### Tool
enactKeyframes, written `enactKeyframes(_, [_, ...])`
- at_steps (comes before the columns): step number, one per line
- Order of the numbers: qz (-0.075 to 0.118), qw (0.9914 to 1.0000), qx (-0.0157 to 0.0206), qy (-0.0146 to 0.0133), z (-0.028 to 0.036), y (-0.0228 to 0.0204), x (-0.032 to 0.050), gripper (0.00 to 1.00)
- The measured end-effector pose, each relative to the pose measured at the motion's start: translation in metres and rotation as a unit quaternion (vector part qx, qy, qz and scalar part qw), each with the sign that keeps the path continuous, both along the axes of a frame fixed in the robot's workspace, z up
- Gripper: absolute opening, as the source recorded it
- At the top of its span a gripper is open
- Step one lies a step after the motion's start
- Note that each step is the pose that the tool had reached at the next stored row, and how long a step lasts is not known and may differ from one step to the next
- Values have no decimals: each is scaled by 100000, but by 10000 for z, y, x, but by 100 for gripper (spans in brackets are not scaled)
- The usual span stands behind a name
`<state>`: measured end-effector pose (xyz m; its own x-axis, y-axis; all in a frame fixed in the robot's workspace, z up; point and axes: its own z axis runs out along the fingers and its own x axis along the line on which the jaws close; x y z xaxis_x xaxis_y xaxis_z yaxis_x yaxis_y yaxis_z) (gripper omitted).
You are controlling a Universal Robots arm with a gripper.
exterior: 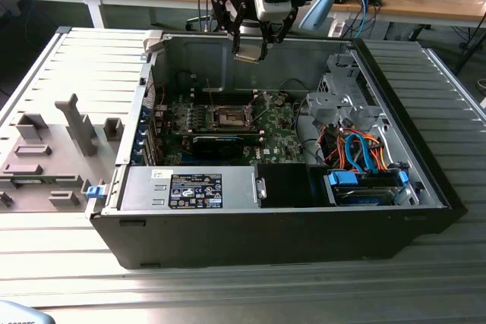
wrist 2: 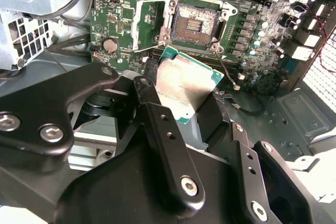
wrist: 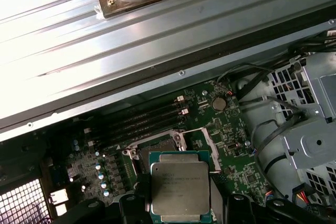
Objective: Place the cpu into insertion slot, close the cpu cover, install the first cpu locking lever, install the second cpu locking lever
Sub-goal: 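Place the cpu into insertion slot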
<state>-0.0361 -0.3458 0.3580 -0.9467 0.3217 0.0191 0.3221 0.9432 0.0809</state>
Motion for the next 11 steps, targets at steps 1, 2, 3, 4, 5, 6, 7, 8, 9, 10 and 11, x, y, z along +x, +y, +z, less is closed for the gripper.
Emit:
enactKeyframes(1, [-16, 100000, -1, 0, 0, 0, 0, 54])
enactKeyframes(2, [-29, 100000, 0, -1, 0, 0, 0, 54])
enactKeyframes(3, [-57, 100000, -1, -1, 0, 0, 0, 54])
enactKeyframes(4, [-77, 100000, 2, 0, 0, 0, 0, 54])
enactKeyframes(5, [-93, 100000, 1, 0, 0, 0, 0, 54])
enactKeyframes(6, [-107, 100000, -2, 1, 0, 0, 0, 54])
enactKeyframes(7, [-130, 100000, 0, 1, 0, 0, 0, 54])
enactKeyframes(8, [-143, 100000, -2, -2, 0, 0, 0, 54])
enactKeyframes(9, [-156, 100000, 2, -2, 0, 0, 0, 54])
enactKeyframes(10, [-181, 100000, -1, -1, 0, 0, 0, 54])
enactKeyframes(11, [-209, 100000, -1, 0, 0, 0, 0, 54])
